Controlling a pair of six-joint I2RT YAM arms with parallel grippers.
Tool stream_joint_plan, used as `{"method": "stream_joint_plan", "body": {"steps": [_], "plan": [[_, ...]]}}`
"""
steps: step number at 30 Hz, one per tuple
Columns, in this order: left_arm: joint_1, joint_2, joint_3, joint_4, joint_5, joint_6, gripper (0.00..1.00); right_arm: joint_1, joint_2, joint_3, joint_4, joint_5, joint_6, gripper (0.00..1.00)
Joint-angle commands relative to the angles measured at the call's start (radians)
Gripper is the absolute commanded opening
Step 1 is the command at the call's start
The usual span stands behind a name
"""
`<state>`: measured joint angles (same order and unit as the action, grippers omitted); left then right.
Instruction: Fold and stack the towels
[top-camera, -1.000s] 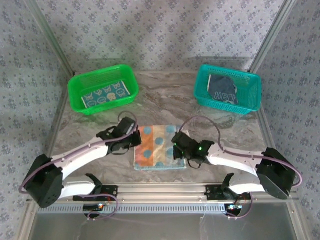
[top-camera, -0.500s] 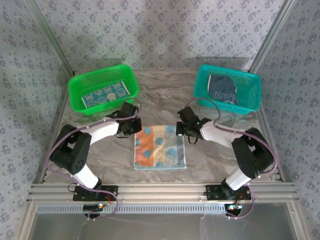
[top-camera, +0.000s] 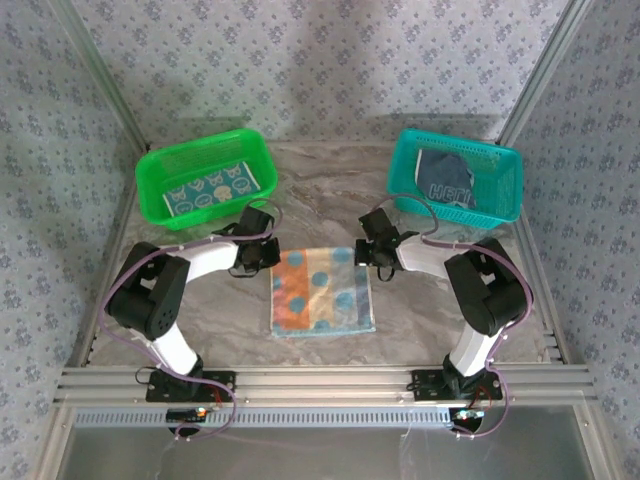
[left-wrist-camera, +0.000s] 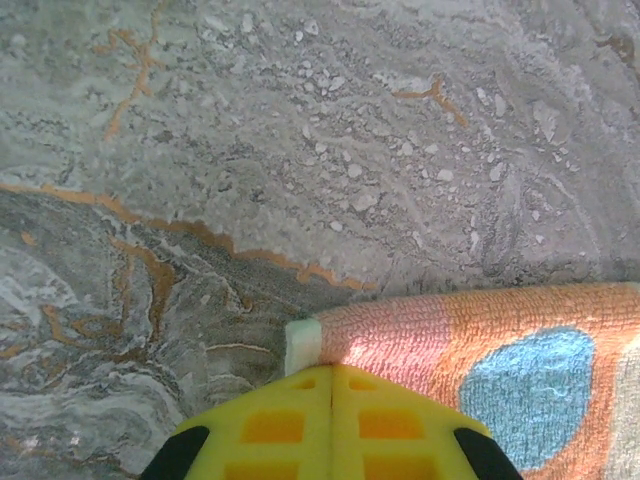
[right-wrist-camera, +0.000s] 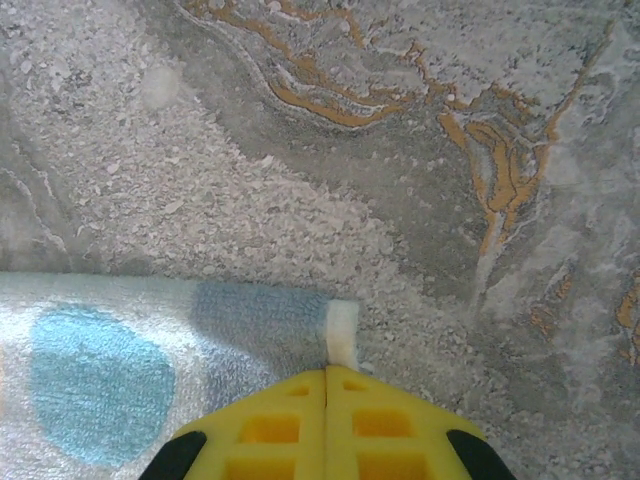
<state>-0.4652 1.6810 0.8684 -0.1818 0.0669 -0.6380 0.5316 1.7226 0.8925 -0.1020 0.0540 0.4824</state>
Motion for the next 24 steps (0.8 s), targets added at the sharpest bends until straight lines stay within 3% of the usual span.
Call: {"method": "stream_joint_plan", "body": {"steps": [1,5,10,13,16,18,24], "plan": [[0.008,-0.031,-0.016,-0.046,-0.02,0.026,0.0,-0.004,-0.016,-0.019,-0.036,-0.013,-0.022,0.0],[0.008,-0.09,0.025,-0.09,-0.018,0.033,0.01,0.006,-0.073,0.011,-0.071,-0.009,-0.022,0.04],[0.009,-0.125,0.053,-0.105,-0.041,0.027,0.24,-0.002,-0.093,0.047,-0.085,-0.004,-0.024,0.23],[0.009,-0.094,0.061,-0.093,-0.033,0.012,0.33,-0.01,-0.063,0.071,-0.09,-0.005,-0.014,0.3],[0.008,-0.054,0.068,-0.073,-0.022,-0.004,0.37,-0.013,-0.03,0.094,-0.092,0.015,0.005,0.35],[0.009,-0.032,0.069,-0.054,-0.022,-0.012,0.41,-0.017,-0.01,0.105,-0.093,0.027,0.017,0.36],[0.01,0.024,0.086,-0.038,-0.032,-0.022,0.41,-0.031,0.063,0.129,-0.079,0.027,0.052,0.36]]}}
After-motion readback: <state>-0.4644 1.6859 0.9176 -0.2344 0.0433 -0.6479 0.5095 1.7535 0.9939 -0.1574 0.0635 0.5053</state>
